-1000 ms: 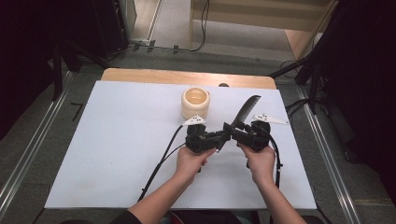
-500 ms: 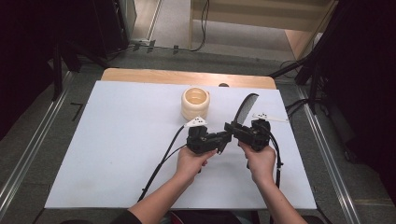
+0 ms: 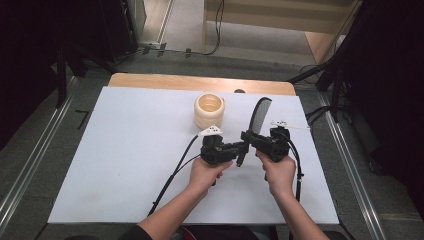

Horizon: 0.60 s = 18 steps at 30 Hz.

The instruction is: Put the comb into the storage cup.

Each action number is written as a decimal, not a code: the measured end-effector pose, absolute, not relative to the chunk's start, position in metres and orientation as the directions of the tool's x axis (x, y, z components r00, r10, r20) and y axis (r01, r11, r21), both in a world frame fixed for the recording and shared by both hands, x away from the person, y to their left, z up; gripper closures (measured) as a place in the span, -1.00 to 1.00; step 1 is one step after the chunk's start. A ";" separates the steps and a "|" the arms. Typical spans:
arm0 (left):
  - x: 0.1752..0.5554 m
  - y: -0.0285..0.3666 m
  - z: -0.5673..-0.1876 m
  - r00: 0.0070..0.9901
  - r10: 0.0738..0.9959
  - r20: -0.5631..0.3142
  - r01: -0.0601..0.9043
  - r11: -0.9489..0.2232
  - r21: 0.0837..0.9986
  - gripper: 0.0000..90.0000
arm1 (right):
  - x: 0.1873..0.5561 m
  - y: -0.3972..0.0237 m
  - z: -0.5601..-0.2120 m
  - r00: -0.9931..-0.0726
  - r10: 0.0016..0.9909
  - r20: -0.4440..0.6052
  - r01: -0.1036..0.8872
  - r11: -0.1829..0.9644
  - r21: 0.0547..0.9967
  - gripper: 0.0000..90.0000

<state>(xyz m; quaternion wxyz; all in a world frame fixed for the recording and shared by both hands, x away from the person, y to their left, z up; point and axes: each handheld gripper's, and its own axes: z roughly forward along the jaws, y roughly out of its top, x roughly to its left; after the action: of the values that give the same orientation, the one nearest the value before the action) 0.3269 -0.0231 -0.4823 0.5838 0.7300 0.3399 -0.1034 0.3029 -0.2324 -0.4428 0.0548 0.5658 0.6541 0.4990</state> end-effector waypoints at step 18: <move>0.330 -0.013 -0.477 0.741 0.364 -0.564 0.644 -0.149 0.750 0.26 | 0.302 -0.235 -0.441 -0.363 0.802 0.475 0.670 -0.129 0.731 0.56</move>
<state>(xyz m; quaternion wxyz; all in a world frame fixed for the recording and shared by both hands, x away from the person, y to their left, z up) 0.3296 -0.0134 -0.4774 0.5584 0.7476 0.3371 -0.1253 0.3021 -0.2349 -0.4406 0.0656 0.5604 0.6565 0.5006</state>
